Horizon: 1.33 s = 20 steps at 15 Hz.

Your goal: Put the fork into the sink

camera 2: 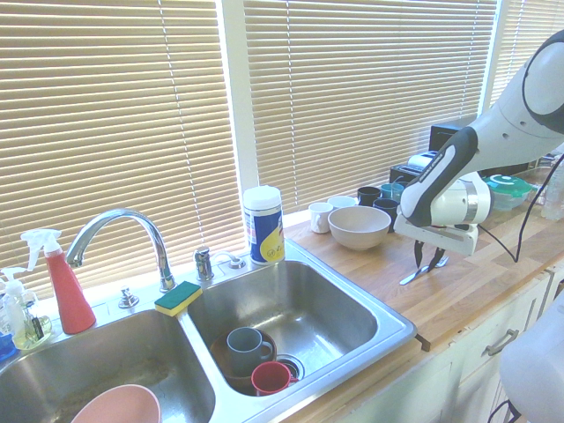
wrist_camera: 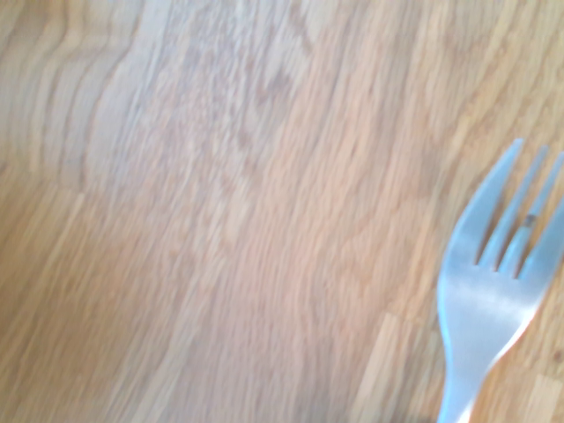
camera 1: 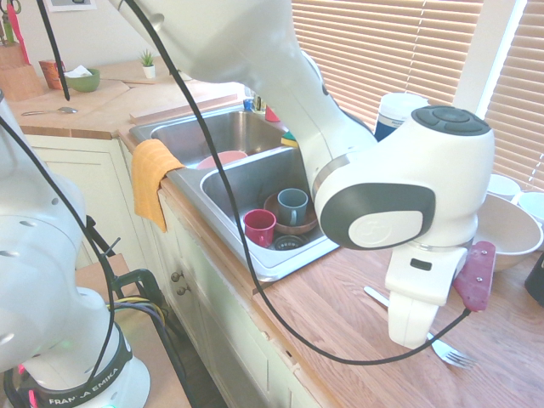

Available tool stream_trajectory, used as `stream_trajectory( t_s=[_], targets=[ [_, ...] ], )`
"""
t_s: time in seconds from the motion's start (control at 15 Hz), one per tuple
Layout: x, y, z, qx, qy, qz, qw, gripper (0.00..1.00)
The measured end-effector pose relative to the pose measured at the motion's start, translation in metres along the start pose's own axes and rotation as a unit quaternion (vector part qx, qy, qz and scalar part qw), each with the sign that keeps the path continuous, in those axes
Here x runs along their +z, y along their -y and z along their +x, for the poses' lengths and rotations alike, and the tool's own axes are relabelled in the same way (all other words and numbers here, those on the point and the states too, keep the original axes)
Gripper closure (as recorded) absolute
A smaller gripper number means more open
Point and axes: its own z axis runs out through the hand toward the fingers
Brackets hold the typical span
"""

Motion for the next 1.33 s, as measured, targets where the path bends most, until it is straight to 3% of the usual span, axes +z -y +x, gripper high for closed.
stream_trajectory(
  t_s=[0.4,0.6,0.73,0.87,1.07,1.33],
  targets=[
    [-0.004,0.001,0.006,-0.004,-0.002,0.004,1.0,1.0],
    [-0.05,0.013,-0.006,-0.047,-0.006,0.027,0.999,1.0],
    [-0.093,0.02,-0.049,-0.104,0.003,0.039,0.994,1.0],
    [-0.126,0.011,-0.137,-0.181,0.016,0.044,0.982,1.0],
    [-0.142,-0.023,-0.259,-0.293,0.034,0.05,0.954,1.0],
    [-0.095,-0.045,-0.331,-0.415,0.051,0.049,0.907,1.0]
  ],
)
